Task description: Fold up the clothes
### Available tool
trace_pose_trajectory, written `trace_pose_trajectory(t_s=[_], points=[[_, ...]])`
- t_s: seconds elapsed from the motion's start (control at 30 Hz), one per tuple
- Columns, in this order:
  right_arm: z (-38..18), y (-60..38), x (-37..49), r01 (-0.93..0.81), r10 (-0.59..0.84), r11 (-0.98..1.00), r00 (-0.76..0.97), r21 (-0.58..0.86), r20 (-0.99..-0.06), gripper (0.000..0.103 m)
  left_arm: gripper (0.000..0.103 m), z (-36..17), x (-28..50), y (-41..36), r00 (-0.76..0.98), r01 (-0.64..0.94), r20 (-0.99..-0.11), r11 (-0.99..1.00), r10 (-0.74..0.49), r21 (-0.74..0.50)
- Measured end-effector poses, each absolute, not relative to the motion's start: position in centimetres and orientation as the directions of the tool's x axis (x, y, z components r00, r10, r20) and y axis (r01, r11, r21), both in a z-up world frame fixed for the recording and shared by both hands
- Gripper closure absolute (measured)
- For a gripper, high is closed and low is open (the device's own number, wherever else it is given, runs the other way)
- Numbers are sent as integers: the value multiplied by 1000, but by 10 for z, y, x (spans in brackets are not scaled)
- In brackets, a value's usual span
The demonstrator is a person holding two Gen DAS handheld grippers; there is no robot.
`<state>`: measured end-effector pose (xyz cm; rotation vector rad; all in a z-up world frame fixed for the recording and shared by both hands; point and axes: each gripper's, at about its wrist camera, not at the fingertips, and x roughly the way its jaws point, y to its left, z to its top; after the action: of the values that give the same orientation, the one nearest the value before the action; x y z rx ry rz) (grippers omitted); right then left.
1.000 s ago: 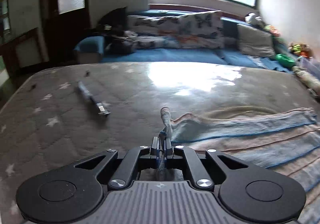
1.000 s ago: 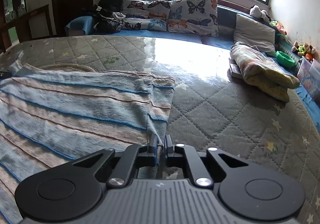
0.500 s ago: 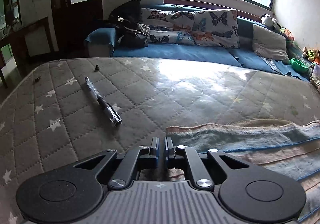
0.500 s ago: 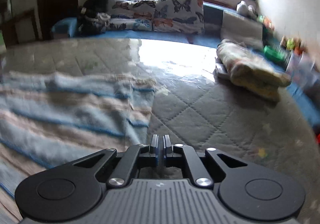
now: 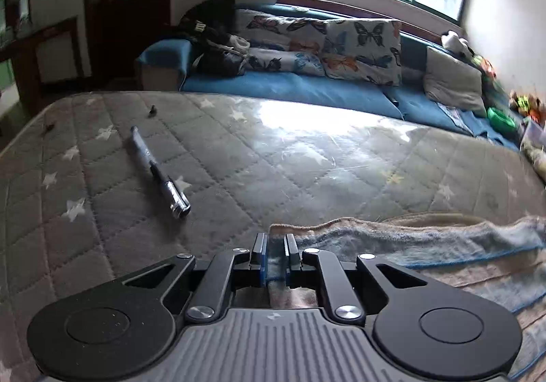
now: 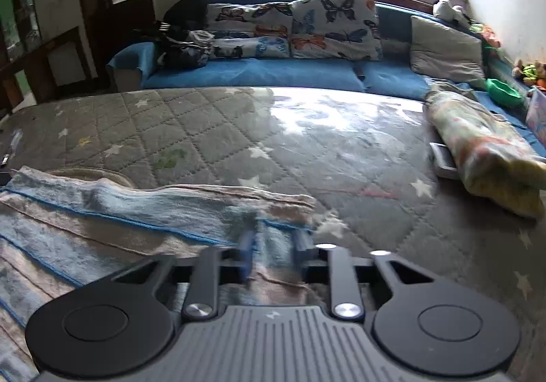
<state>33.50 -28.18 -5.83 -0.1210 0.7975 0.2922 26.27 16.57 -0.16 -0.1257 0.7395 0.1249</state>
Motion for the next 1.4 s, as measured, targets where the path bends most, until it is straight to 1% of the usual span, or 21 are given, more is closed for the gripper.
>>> trace_pose_trajectory(t_s=[0.03,0.1,0.2,0.27,0.3,0.33,0.5,0.57,0.7,0.73,0.87,1.0,1.07,1.13,1.23,1.4], points=[[-58,-278,335,-307,202,952,667,-18,-718,96,94,-2,264,163,736,-144,-673,988,74,-50],[-57,-272,334,-313,181,948,678,-57,-713,98,98,-3,268,156,744,-133,-660,991,106,9],[-59,-271,339,-293,161,954,687,-68,-709,97,99,-8,272,144,757,-137,-628,983,182,119],[-59,-271,340,-284,143,955,693,-85,-706,91,99,-9,275,141,753,-145,-629,981,192,126],[-58,-271,340,-282,132,954,695,-99,-707,82,98,-8,275,141,750,-152,-632,981,196,124],[-55,-272,340,-277,117,954,697,-115,-707,77,95,-7,275,141,746,-160,-635,980,200,120],[-38,-277,316,-334,159,936,687,-113,-709,76,94,6,254,140,748,-186,-635,979,194,80],[-36,-275,304,-363,179,925,673,-110,-718,75,94,12,240,132,754,-161,-635,984,169,71],[-40,-272,276,-396,209,914,641,-85,-738,75,94,18,202,101,761,-40,-643,995,89,91],[-42,-272,266,-410,223,909,631,-75,-743,75,92,19,190,93,764,-2,-642,996,60,90],[-44,-268,221,-481,273,874,600,-66,-752,70,90,14,143,60,748,138,-662,986,-44,91],[-42,-267,177,-529,307,847,574,-58,-759,69,90,6,97,29,731,248,-672,964,-119,99],[-40,-267,157,-552,328,833,561,-48,-760,68,87,3,78,16,736,287,-662,951,-139,119],[-39,-267,138,-575,351,817,546,-36,-761,66,75,1,59,5,741,319,-652,939,-162,130],[-41,-265,105,-615,382,788,526,-30,-760,66,75,-2,33,-7,752,340,-638,927,-166,159],[-44,-265,56,-669,427,743,509,-31,-748,65,75,-7,7,-13,749,350,-637,925,-183,145]])
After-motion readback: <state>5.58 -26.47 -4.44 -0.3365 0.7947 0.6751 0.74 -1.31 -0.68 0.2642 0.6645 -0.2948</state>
